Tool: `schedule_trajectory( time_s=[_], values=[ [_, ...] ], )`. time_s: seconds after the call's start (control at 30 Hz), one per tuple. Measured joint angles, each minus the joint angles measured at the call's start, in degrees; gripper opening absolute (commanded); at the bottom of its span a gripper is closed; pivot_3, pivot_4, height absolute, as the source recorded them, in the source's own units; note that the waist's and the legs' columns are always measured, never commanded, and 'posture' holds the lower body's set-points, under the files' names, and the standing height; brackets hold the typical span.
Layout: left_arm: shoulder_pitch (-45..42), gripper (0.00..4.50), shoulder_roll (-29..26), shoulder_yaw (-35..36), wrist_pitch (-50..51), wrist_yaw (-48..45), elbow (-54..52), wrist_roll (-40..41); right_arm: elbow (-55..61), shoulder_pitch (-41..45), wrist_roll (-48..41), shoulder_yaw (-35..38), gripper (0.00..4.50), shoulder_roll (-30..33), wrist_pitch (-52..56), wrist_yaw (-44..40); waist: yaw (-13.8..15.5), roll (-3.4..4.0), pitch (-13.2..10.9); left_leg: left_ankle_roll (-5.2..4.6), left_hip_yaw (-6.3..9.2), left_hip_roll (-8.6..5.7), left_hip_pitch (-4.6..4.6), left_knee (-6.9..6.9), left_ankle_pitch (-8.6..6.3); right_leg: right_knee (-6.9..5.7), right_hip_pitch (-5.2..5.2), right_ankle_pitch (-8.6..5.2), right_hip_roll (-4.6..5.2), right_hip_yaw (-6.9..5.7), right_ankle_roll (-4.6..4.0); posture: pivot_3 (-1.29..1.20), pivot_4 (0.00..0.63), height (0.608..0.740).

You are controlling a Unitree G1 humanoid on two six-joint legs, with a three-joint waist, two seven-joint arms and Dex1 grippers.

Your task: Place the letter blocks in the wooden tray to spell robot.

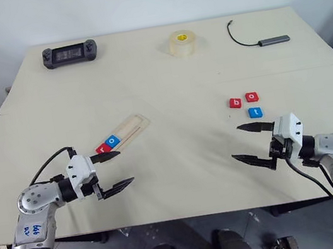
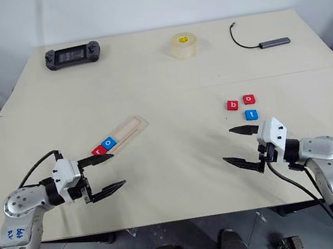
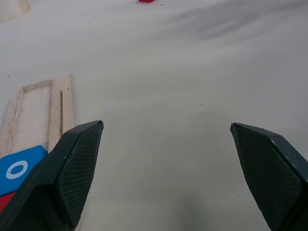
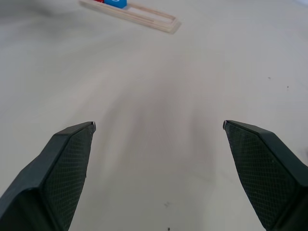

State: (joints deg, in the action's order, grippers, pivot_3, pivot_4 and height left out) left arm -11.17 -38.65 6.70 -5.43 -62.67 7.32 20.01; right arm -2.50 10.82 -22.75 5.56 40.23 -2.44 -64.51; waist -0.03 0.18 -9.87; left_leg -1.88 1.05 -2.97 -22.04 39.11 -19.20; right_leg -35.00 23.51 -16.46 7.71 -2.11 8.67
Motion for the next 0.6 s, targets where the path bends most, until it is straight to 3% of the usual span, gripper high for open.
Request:
schedule_trajectory(
  time_s=[0.2, 0.6],
  values=[
    [0.93, 4.5, 2.26, 1.51, 0.14, 5.01, -0.51, 0.07, -0.57, 0.08, 0.06, -0.08, 4.45, -1.23, -1.27, -0.06, 0.03, 0.0, 0.0, 0.0, 0.01, 0.0, 0.0, 0.01, 0.0, -0.01, 0.0, 0.0, 0.0, 0.0, 0.0, 0.0, 0.15, 0.74],
    [19.72, 4.5, 7.62, 17.13, 5.8, 19.42, -8.76, 5.57, 13.48, 5.13, -4.5, -7.35, 4.45, -9.54, 4.76, 0.79, 0.28, -0.01, -0.01, 0.12, 0.06, 0.15, 0.01, 0.03, -0.08, 0.07, -0.01, -0.02, -0.03, -0.06, -0.08, 0.0, 0.15, 0.74]
  ],
)
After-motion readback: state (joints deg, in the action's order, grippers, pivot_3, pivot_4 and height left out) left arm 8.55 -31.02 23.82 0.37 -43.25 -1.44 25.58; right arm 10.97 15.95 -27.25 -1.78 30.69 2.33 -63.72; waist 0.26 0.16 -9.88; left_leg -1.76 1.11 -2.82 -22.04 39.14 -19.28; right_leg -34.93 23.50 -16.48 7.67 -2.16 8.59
